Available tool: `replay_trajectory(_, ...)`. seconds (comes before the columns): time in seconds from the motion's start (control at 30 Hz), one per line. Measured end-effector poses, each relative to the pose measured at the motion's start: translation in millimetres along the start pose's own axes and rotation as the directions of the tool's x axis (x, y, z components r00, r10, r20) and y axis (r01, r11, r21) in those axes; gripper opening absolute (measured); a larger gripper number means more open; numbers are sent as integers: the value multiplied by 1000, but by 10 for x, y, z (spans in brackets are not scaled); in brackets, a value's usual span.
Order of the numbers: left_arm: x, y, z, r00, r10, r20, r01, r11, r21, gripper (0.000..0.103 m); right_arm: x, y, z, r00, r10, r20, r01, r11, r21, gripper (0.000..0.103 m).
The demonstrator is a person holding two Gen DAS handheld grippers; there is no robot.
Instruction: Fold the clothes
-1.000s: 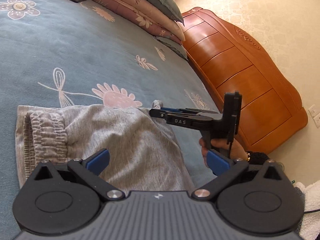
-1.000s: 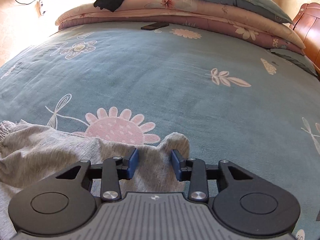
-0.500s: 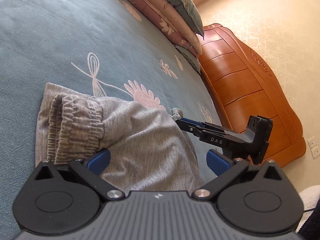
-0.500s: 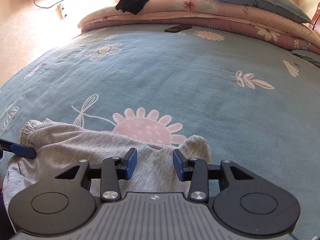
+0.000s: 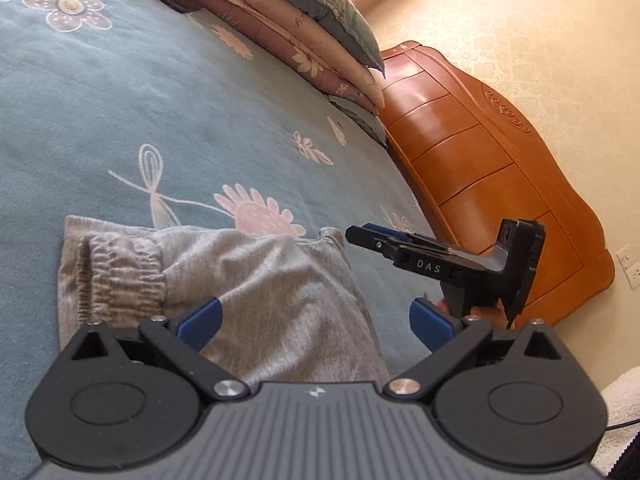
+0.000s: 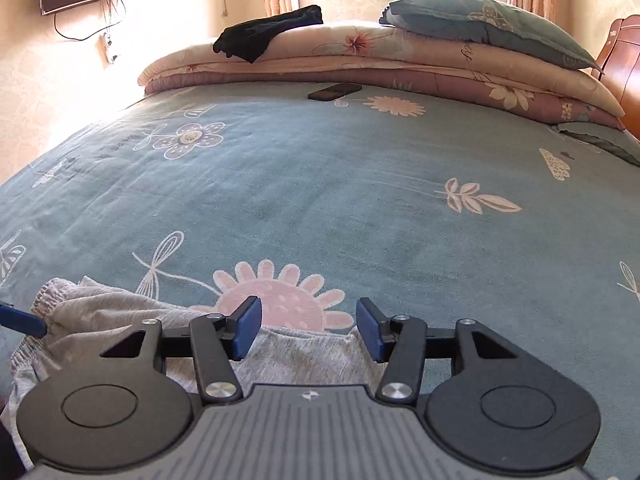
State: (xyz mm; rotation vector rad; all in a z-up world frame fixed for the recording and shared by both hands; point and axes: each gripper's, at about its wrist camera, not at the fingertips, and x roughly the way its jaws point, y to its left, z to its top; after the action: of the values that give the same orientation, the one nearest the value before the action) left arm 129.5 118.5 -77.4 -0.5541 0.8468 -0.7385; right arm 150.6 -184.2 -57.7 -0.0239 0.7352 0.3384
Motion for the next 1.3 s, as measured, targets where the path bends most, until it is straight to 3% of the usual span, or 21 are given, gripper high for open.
replay_trajectory(0.1, 255, -5, 111, 999, 34, -17, -34, 999, 14, 99, -83, 20, -133, 998, 60, -25, -59, 998, 16, 58)
replay_trajectory(0.17, 395, 121, 149, 996, 92, -14, -93, 996, -15, 99, -63, 74, -183, 993, 115, -36, -114, 993, 25, 58)
replay_trajectory(0.3, 397, 313, 233, 989, 135, 55, -132, 990, -53, 99, 138, 252, -163, 977, 204, -55, -204, 979, 1, 57)
replay_trajectory(0.43, 407, 453, 340, 982, 178, 62, -171, 980, -100, 99, 656, 367, -123, 977, 155, -146, -159, 987, -14, 57)
replay_trajectory(0.53, 285, 438, 386, 980, 184, 70, -176, 978, -109, 99, 733, 315, -41, 983, 128, -134, -127, 992, 20, 57)
replay_trajectory(0.6, 148, 388, 381, 981, 172, 84, -163, 981, -105, 99, 601, 277, -2, 988, 112, -110, -108, 993, 38, 58)
replay_trajectory(0.7, -27, 234, 281, 988, 133, 82, -128, 990, -64, 99, 277, 229, -8, 993, 95, -63, -94, 995, 24, 73)
replay_trajectory(0.93, -94, -211, -263, 991, 128, -42, -123, 987, 104, 99, -235, 305, -292, 996, 54, -67, -56, 998, -26, 82)
replay_trajectory(1.03, -66, -255, -502, 985, 136, -109, -122, 985, 122, 99, -321, 356, -447, 996, 33, -79, -34, 999, -13, 82)
replay_trajectory(1.13, -32, -195, -717, 967, 177, -183, -159, 981, 110, 99, -380, 401, -579, 996, 29, -87, -28, 1000, 12, 83)
replay_trajectory(1.3, -212, -228, -792, 960, 217, -180, -201, 974, 100, 100, -528, 493, -749, 997, 23, -76, -21, 1000, 17, 83)
